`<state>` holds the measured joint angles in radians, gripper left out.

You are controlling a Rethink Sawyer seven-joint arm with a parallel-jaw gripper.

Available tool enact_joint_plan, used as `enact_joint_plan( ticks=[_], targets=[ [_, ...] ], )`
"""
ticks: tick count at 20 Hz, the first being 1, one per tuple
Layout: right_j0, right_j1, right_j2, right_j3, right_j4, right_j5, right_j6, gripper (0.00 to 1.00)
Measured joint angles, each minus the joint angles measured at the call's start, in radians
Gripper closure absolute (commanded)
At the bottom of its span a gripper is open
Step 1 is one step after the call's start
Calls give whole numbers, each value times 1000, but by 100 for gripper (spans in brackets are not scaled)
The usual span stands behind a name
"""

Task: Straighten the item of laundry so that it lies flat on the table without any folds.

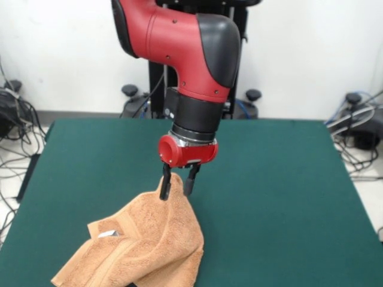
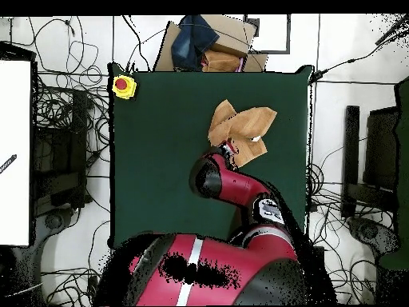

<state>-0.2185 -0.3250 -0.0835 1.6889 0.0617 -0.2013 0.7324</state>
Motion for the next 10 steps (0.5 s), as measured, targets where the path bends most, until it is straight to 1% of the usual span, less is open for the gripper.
enact_joint_plan(
  ticks=[10],
  targets=[
    [1,16,0,1,0,-2,0,0]
  ],
)
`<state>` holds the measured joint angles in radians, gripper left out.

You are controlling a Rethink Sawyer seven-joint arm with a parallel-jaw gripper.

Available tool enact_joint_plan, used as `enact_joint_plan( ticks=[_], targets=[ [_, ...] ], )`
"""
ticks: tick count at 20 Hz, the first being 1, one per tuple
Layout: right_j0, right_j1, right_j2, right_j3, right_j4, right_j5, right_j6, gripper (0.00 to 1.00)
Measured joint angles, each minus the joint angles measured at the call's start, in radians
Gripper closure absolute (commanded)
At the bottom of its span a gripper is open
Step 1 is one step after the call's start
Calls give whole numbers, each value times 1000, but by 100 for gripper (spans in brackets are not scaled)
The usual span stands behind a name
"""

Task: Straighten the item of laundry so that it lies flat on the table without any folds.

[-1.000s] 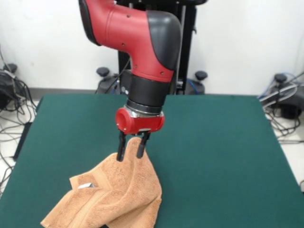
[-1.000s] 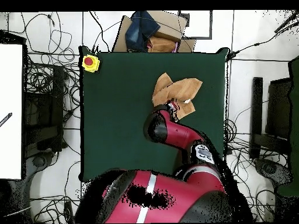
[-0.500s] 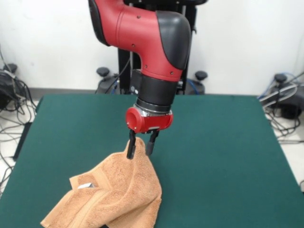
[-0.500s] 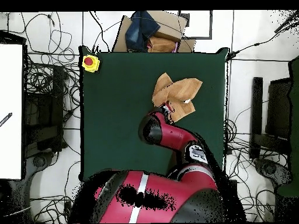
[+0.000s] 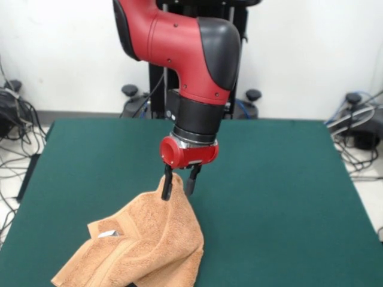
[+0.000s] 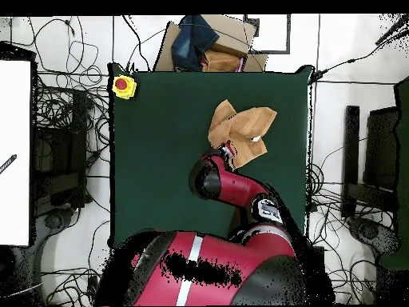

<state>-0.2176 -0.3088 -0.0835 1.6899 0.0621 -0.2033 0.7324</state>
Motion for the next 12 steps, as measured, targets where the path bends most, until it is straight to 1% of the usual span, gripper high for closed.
enact_joint_plan(
  ticks=[12],
  targets=[
    [0,36,0,0,0,-40,0,0]
  ],
)
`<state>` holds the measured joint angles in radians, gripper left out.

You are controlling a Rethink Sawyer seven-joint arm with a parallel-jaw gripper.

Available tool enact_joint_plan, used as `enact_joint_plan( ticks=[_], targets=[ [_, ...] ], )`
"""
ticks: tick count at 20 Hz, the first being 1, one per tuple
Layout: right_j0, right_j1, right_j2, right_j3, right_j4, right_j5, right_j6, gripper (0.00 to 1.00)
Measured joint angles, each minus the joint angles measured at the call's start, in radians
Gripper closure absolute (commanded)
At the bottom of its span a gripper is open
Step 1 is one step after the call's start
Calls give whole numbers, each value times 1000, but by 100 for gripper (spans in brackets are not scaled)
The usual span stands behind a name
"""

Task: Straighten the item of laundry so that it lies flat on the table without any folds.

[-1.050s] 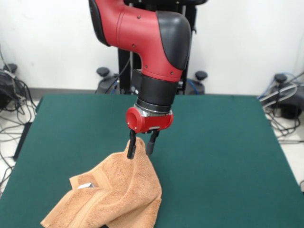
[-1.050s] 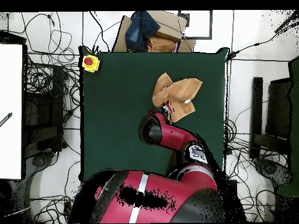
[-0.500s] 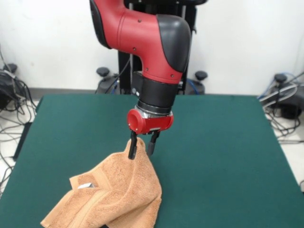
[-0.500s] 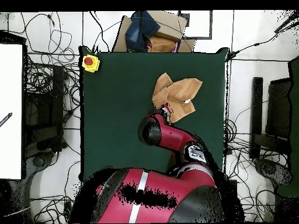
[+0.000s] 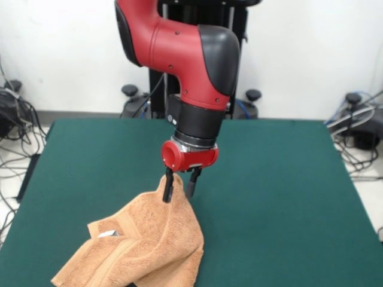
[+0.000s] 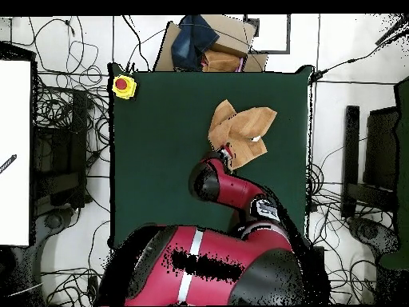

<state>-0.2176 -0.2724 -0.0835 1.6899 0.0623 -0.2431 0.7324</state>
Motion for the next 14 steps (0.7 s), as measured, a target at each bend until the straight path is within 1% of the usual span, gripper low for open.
enact_joint_plan(
  ticks=[14],
  targets=[
    [0,31,0,0,0,-26,0,0]
  ],
)
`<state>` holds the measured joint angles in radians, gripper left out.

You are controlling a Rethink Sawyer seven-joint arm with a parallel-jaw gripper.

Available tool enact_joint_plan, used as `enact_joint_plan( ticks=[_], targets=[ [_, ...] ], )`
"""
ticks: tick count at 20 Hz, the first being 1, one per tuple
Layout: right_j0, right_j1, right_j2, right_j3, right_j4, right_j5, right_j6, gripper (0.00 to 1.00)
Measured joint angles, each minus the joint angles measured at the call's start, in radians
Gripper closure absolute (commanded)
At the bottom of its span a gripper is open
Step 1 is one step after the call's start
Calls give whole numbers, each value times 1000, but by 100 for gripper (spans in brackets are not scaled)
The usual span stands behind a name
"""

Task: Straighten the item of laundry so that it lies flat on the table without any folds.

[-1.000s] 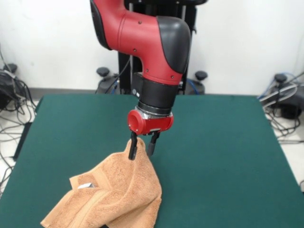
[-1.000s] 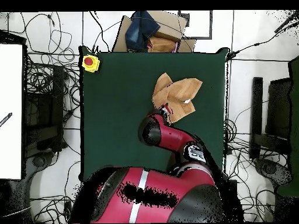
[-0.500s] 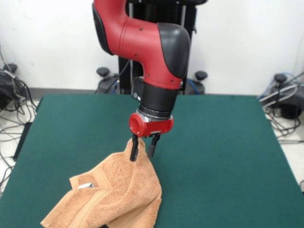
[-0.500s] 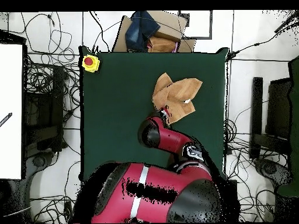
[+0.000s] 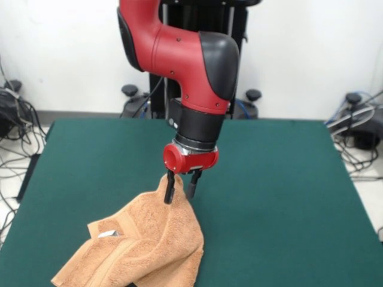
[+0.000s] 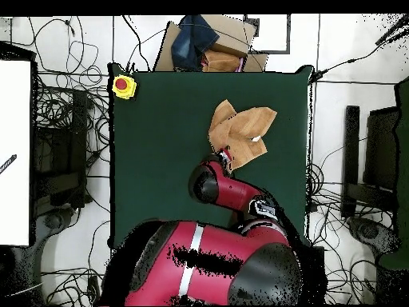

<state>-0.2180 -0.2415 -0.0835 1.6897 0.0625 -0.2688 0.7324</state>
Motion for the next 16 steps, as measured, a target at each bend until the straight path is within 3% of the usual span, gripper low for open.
enact_joint_plan(
  ticks=[16],
  targets=[
    [-6,58,0,0,0,-41,0,0]
  ],
)
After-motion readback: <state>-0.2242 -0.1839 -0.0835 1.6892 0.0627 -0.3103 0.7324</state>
